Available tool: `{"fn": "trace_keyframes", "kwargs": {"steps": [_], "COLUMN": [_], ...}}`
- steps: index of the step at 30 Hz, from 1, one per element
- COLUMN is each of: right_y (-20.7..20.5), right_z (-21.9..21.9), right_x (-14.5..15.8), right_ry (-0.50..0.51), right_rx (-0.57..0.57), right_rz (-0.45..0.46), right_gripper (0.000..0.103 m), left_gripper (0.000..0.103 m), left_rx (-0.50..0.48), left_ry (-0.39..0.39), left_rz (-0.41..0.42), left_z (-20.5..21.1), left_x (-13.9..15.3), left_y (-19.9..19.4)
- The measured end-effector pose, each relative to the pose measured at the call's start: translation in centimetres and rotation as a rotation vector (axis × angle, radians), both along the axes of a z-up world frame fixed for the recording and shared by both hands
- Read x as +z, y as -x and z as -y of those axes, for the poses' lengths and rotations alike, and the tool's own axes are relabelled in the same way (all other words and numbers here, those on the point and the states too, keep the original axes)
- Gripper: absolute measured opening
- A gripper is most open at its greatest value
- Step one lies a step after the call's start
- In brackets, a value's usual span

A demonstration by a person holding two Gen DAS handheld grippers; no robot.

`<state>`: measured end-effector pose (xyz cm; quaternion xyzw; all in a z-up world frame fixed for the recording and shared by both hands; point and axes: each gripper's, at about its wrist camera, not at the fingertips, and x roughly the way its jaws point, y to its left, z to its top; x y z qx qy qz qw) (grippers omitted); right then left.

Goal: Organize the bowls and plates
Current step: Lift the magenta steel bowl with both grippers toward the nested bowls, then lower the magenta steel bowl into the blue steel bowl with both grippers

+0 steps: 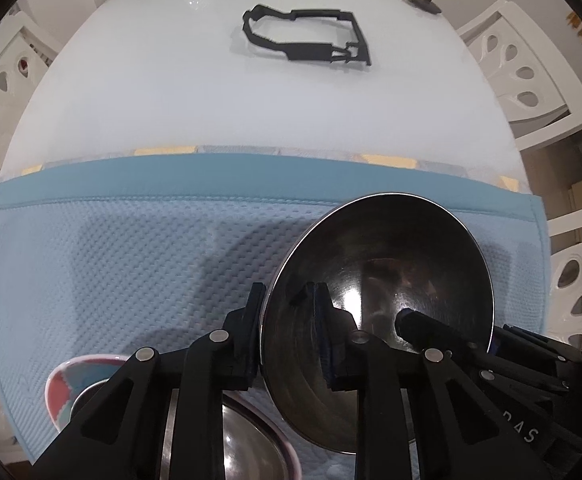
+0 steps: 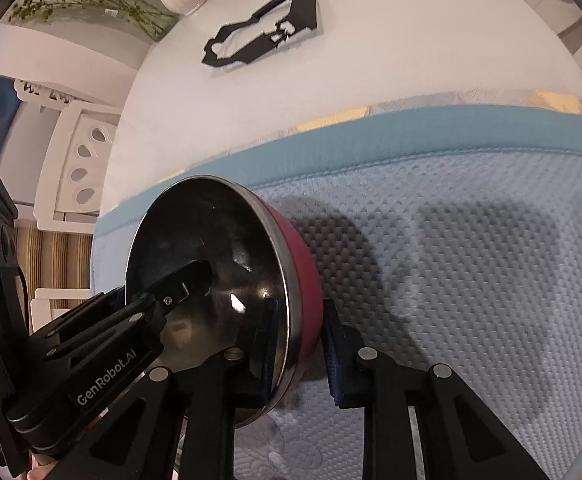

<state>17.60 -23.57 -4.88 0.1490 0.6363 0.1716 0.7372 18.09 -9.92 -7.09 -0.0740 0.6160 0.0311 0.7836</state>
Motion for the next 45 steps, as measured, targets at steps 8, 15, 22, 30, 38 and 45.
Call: {"fn": "trace_keyframes", "kwargs": {"steps": [8, 15, 22, 30, 38, 45], "right_y": [0.8, 1.3, 2.0, 2.7, 3.5, 4.5], "right_z": [0.5, -0.5, -1.9, -4.0, -6.2, -8.3], "right_x": [2.1, 3.7, 5.5, 7.2, 8.4, 8.9], "right_ry": [-0.005, -0.011, -0.021, -0.024, -0.027, -0.026], "right_rx": [0.005, 0.028, 0.059, 0.099, 0.138, 0.175], "right_rz": [0.023, 0.044, 0.074, 0.096, 0.11, 0.116], "right_gripper": [0.021, 0.021, 0.021, 0.021, 0.021, 0.021], "left_gripper": [0.02, 0.02, 0.02, 0.02, 0.02, 0.02], "left_rx": [0.0, 0.017, 0.056, 0.089, 0.127, 0.159], "left_ry": [0.002, -0.003, -0.001, -0.012, -0.012, -0.011], "left_rz": [0.02, 0.047, 0.079, 0.103, 0.122, 0.132], "left_z": [0.0, -0.7, -2.1, -3.6, -5.4, -7.0], "left_x": [1.9, 3.3, 5.1, 6.6, 7.7, 8.4], "left_y": [0.6, 1.2, 2.4, 4.0, 5.7, 7.4]}}
